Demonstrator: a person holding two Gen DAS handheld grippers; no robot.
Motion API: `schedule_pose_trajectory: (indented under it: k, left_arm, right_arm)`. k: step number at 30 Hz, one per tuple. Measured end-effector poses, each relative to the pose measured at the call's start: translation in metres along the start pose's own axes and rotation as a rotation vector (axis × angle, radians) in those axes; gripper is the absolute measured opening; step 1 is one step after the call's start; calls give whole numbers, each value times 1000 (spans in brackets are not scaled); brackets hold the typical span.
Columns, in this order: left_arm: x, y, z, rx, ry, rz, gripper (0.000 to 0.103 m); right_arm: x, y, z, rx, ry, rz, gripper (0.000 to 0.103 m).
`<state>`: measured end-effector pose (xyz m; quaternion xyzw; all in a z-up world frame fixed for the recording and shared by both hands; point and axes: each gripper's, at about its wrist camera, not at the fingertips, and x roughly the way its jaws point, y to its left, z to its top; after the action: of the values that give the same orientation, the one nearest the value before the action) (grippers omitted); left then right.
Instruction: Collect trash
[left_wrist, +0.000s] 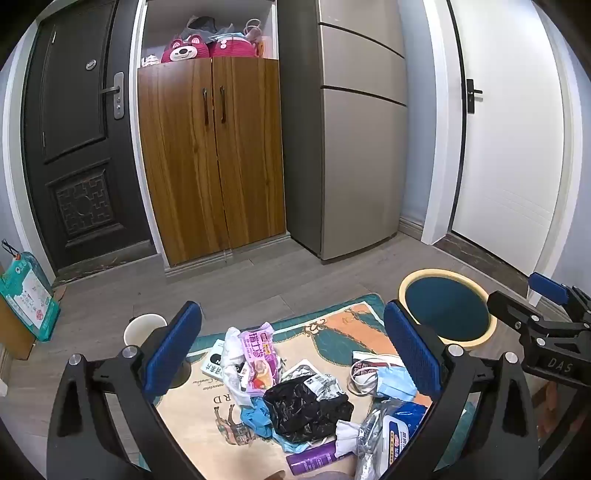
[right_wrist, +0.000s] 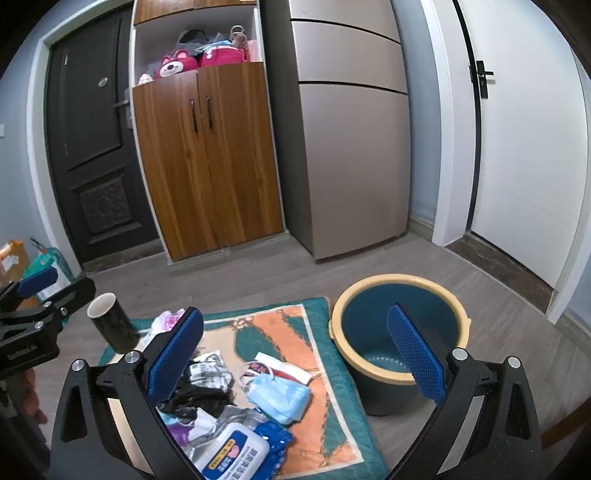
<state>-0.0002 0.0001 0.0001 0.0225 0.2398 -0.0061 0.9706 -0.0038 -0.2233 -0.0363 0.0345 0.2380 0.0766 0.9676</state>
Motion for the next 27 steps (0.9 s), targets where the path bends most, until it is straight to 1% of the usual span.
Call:
schedule_pose_trajectory:
  k: [7, 10, 27]
  left_arm:
    - [-1, -1, 1, -1, 4, 0, 97]
    - [-1, 0, 0, -4, 1, -3, 97]
    - [1, 0, -4, -3, 8, -4, 97]
  right_arm:
    - [0, 1, 1, -11, 7, -6, 99]
    - [-6, 2, 1, -6, -6, 0, 99]
    - [-1, 0, -1, 2, 2, 2, 99]
